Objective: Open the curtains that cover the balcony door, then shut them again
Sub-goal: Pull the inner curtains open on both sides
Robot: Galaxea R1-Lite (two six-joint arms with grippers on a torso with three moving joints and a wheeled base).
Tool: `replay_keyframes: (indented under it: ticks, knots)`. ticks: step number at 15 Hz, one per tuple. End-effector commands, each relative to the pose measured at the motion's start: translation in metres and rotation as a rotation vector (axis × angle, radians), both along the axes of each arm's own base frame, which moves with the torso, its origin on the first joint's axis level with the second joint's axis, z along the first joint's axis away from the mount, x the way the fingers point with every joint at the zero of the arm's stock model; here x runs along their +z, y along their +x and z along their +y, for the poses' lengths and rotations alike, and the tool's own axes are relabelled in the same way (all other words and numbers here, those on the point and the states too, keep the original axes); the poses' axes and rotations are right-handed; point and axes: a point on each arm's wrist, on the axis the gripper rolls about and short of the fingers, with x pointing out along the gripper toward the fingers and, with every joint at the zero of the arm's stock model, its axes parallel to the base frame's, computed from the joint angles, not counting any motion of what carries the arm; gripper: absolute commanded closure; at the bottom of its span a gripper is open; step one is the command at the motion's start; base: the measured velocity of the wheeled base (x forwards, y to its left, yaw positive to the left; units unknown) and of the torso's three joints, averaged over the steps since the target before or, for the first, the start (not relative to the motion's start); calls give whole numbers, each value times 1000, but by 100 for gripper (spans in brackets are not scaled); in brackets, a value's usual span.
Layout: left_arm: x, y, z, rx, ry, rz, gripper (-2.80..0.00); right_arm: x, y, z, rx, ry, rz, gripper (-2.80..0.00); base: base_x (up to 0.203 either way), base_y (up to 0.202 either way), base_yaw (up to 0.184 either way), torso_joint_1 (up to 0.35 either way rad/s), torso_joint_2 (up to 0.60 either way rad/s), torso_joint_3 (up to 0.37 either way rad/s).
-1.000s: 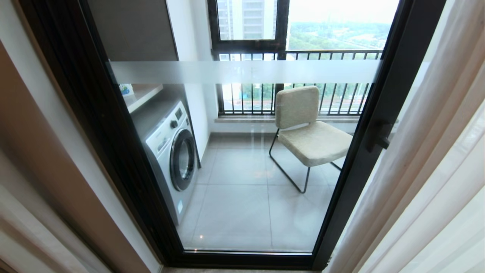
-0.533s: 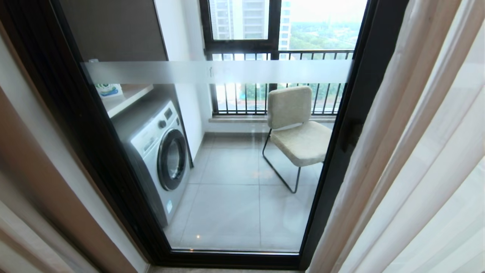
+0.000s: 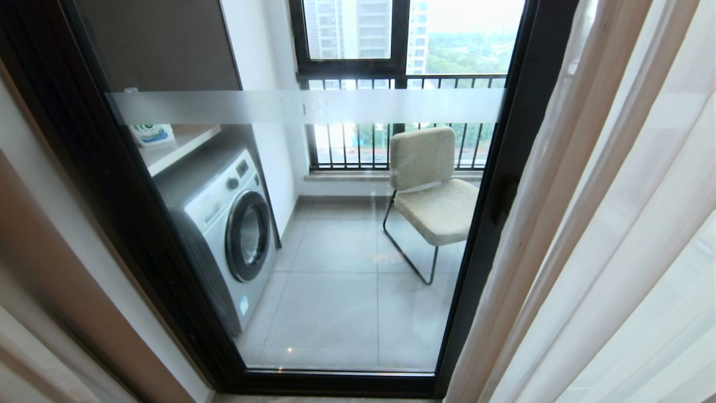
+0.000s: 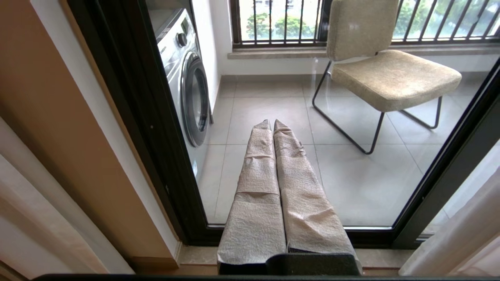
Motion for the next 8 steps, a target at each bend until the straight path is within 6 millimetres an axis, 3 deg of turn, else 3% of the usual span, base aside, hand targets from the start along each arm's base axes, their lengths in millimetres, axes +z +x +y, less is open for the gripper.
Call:
replay_keyframes:
  ticks: [1,6,8]
  knots:
    - [0,0,0,1,-1,-1,0,0,0,0,0,-1,-1,0,0,0,0,0,0,0]
    - [0,0,0,1,-8,-1,0,0,0,0,0,0,-1,0,0,0,0,0,0,0]
    - [0,0,0,0,-20,-2,0,0,0,0,0,0,-1,0,159,0,-1,2,4,4]
